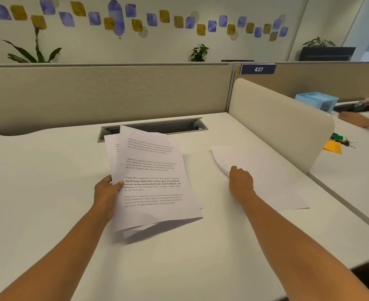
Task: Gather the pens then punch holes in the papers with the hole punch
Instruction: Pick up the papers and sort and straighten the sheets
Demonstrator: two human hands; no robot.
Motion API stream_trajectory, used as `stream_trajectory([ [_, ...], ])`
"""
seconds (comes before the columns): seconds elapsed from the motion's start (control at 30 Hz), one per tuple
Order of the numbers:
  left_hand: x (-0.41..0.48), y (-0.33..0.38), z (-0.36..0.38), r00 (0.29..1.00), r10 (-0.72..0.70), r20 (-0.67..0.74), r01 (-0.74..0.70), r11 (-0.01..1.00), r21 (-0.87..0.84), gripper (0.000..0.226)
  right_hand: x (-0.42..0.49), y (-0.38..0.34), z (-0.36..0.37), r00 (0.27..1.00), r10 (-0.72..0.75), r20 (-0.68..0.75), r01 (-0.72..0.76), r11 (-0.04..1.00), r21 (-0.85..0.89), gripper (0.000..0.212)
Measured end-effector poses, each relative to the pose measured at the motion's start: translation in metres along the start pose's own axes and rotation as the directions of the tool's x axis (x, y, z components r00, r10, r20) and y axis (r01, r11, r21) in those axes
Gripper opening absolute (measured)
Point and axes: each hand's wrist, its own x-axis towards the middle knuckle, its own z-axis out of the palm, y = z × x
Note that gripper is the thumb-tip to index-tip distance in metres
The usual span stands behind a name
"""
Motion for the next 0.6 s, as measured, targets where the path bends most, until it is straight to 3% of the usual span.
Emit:
stream_trajectory([
  [0.17,0.0,0.003,-0.005,1.0,0.007,-0.026,-0.006,1.0,0.017,0.028,0.005,-0.007,-0.012,1.0,-0.026,0.008,0.026,0.999,-0.024,0.011],
  [0.4,0.002,0.007,-0.02,0.996,0.039,-0.075,-0.037,0.999,0.032,0.029,0.011,-0.039,-0.042,0.997,0.001,-0.077,0.021,0.961,0.275,0.019],
  [0.53,0.001,0.005,-0.029,0.993,0.053,-0.105,-0.047,0.997,0.053,0.03,0.014,-0.067,-0.073,0.992,-0.084,-0.096,0.121,0.855,0.505,0.013],
  [0.6,0.0,0.005,-0.034,0.991,0.055,-0.118,-0.049,0.997,0.051,0.03,0.015,-0.08,-0.09,0.987,-0.145,-0.072,0.154,0.709,0.688,0.019],
])
